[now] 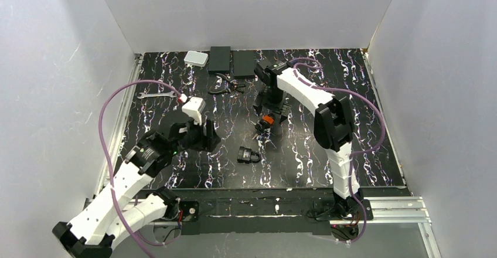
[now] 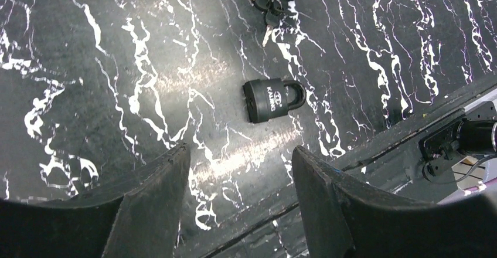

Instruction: Unlock with the key

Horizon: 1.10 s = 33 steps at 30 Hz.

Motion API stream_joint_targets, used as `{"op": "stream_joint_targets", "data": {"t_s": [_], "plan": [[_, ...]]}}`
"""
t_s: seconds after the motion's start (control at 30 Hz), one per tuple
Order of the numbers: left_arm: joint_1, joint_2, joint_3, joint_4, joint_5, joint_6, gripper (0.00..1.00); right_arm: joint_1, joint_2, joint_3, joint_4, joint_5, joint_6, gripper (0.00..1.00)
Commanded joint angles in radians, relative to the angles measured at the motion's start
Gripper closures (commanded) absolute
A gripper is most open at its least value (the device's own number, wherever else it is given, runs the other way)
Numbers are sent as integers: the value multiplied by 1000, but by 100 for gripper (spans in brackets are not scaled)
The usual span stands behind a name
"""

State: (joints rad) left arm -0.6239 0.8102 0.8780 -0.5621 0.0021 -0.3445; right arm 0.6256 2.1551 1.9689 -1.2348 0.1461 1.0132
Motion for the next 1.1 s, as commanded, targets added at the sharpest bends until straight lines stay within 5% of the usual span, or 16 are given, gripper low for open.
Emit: {"op": "stream_joint_targets", "data": {"t_s": [0.0, 0.3, 0.63, 0.87, 1.07], "plan": [[-2, -85, -31, -114, -50, -38, 37, 0, 36, 34, 24, 22, -21, 2], [-2, -203, -38, -206, -101, -77, 37, 0, 104, -24, 107, -26, -30, 4], [-2, -248, -31, -251, -122, -82, 37, -4, 167, -43, 137, 15, -40, 21], [-2, -241, -12, -257, -119, -79, 37, -12, 183, -86, 174, 34, -43, 43], [-2, -228, -2, -232, -60, -52, 38, -12, 166, -78, 172, 35, -70, 85]]}}
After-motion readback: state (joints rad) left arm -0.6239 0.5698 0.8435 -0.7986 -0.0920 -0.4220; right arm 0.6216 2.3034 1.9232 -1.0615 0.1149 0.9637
